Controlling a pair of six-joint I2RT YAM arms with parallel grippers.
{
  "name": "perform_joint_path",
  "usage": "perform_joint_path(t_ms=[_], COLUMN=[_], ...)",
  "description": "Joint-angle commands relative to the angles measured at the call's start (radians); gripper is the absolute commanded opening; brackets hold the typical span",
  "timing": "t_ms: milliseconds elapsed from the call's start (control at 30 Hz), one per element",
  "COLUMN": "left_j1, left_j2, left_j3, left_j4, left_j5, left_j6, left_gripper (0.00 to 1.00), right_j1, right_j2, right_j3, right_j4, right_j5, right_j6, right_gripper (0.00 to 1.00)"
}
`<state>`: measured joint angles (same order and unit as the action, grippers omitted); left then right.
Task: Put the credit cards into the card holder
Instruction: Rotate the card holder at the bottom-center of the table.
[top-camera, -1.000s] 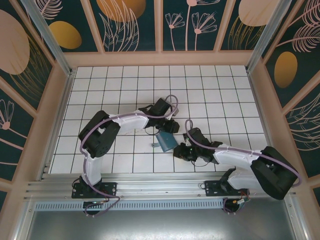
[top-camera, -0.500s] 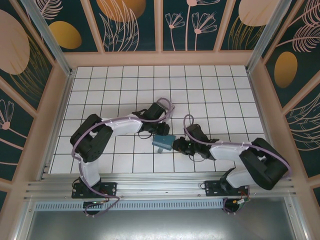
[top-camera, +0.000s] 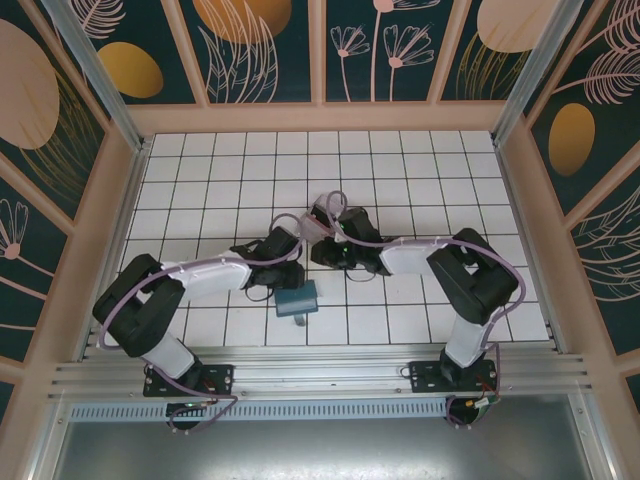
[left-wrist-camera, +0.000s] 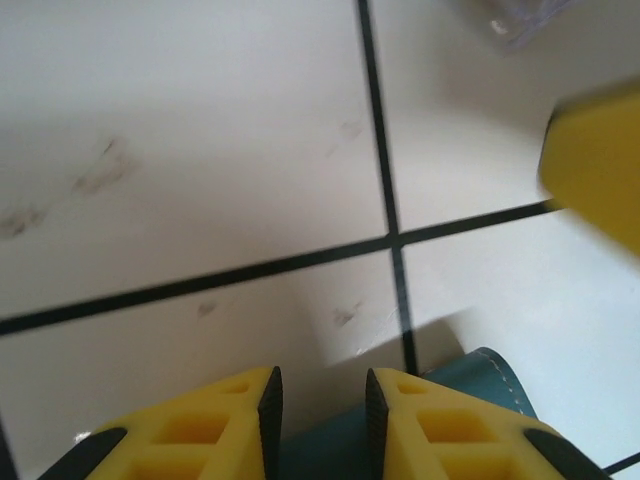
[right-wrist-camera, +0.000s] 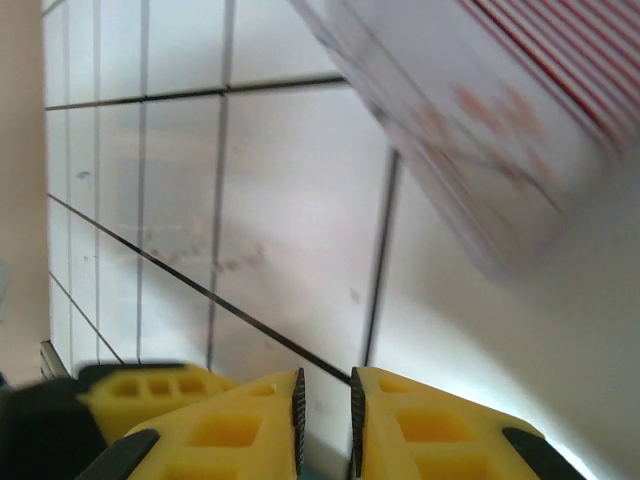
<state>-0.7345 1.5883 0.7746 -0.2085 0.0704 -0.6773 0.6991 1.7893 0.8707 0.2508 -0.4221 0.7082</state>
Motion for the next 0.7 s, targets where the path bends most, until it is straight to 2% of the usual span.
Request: perform_joint_path(t_ms=[0, 200, 300, 433, 533, 667], left_j1=[0.004, 0.031, 0.063, 0.110, 0.130, 0.143], left_j2=[-0.025, -0.061, -0.049, -0.034, -0.034, -0.033], left_j3=[-0.059, -0.094, -0.081, -0.055, -0.020, 0.034], left_j4=[0.006, 0.013, 0.028, 0.040, 0.037, 0.005], left_j5=[0.019, -0.036, -0.038, -0.045, -0.045, -0.058], left_j6=[-0.072, -0.099, -0.087, -0.064, -0.042, -0.016], left_gripper=[0.31, 0.29, 0.28, 0.30, 0.32, 0.34], right_j1=[-0.008, 0.015, 0.085, 0.199, 0.258, 0.318], right_j2=[0.024, -0.099, -0.190, -0.264, -0.243, -0.128], right_j3=[0.083, 0.050, -0.001, -0.091, -0.109, -0.058], right_j4=[-0.049, -0.196, -0.293, -0.302, -0.256, -0.213], right_j5=[-0.044, -0.089, -0.111, -0.109, -0.125, -0.119], right_j6=[-0.079, -0.145, -0.176, -0.126, -0.102, -0.088], right_gripper=[0.24, 0.24, 0.24, 0.25, 0.25, 0.25])
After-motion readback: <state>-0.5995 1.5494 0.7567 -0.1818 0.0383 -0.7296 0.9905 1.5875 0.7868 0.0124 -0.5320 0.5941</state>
